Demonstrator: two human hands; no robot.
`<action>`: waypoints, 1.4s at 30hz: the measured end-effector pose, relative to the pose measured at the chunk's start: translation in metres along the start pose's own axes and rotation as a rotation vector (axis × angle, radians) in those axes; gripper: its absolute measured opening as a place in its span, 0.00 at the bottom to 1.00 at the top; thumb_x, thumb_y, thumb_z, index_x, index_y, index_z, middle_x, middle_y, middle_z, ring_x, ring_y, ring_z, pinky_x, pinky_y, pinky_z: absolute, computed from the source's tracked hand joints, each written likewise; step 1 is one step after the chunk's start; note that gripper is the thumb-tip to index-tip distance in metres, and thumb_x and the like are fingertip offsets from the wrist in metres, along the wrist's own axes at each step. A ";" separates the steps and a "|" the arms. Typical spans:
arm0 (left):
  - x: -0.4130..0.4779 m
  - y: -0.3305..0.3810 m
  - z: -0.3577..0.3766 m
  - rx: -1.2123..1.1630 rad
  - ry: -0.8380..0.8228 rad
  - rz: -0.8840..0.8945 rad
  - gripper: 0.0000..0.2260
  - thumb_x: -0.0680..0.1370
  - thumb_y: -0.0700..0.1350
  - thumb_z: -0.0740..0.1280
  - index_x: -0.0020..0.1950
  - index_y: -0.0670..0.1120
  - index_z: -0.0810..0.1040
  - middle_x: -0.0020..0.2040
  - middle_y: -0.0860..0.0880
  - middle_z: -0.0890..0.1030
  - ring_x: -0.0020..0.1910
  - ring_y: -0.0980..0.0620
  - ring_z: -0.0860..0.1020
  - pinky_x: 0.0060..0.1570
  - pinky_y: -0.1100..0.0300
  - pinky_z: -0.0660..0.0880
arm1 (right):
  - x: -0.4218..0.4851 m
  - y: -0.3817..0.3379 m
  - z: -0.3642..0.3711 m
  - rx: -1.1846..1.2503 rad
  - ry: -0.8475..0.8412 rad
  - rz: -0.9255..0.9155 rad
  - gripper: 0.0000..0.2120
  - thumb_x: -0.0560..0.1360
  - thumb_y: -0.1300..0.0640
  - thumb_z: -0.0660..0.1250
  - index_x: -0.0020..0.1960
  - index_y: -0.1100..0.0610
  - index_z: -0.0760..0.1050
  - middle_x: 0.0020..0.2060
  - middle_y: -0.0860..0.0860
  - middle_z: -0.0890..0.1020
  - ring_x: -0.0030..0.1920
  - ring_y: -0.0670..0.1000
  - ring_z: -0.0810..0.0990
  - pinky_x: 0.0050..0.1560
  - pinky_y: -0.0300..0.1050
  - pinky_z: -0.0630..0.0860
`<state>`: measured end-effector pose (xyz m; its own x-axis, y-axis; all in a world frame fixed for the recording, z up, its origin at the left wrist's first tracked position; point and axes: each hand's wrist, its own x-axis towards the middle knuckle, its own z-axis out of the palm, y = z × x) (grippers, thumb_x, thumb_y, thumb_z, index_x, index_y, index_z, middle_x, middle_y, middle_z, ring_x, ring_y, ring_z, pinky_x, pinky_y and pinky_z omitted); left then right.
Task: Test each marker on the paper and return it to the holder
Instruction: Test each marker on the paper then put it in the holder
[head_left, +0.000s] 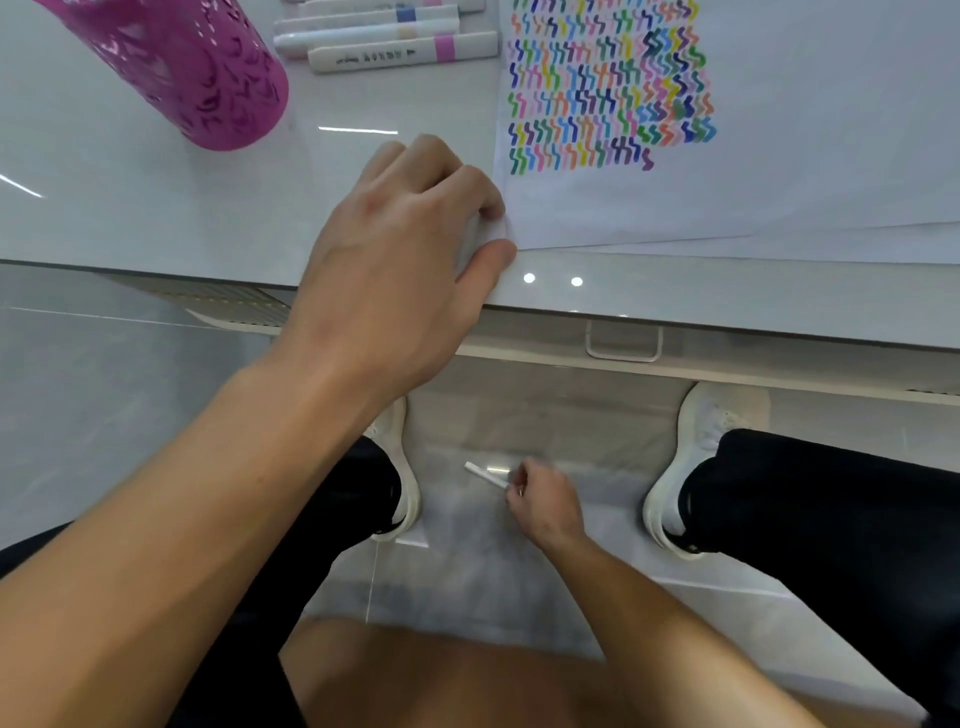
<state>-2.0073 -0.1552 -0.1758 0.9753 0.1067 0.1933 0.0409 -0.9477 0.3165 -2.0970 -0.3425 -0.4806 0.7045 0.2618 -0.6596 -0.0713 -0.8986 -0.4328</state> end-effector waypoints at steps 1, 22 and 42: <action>0.000 0.000 0.000 -0.001 -0.004 0.002 0.10 0.79 0.49 0.68 0.56 0.46 0.81 0.53 0.48 0.78 0.54 0.47 0.74 0.53 0.65 0.65 | 0.003 0.000 0.005 0.011 0.009 0.003 0.05 0.77 0.54 0.68 0.49 0.55 0.79 0.49 0.54 0.84 0.52 0.58 0.81 0.51 0.49 0.76; 0.000 0.003 -0.003 0.039 -0.036 -0.039 0.10 0.79 0.51 0.68 0.57 0.48 0.80 0.54 0.51 0.76 0.55 0.51 0.72 0.51 0.69 0.61 | 0.034 0.020 0.046 -0.095 -0.057 0.065 0.08 0.78 0.58 0.67 0.56 0.57 0.77 0.55 0.57 0.83 0.58 0.61 0.81 0.54 0.51 0.76; -0.004 0.000 -0.003 0.027 -0.032 -0.053 0.12 0.79 0.52 0.69 0.59 0.49 0.80 0.55 0.51 0.76 0.57 0.51 0.72 0.52 0.69 0.61 | 0.038 0.021 0.046 -0.166 -0.056 0.076 0.09 0.79 0.61 0.62 0.57 0.57 0.79 0.59 0.57 0.82 0.61 0.59 0.80 0.58 0.49 0.75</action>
<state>-2.0117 -0.1550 -0.1738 0.9780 0.1476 0.1471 0.0981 -0.9489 0.2999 -2.1035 -0.3355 -0.5431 0.6606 0.2056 -0.7221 -0.0023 -0.9612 -0.2759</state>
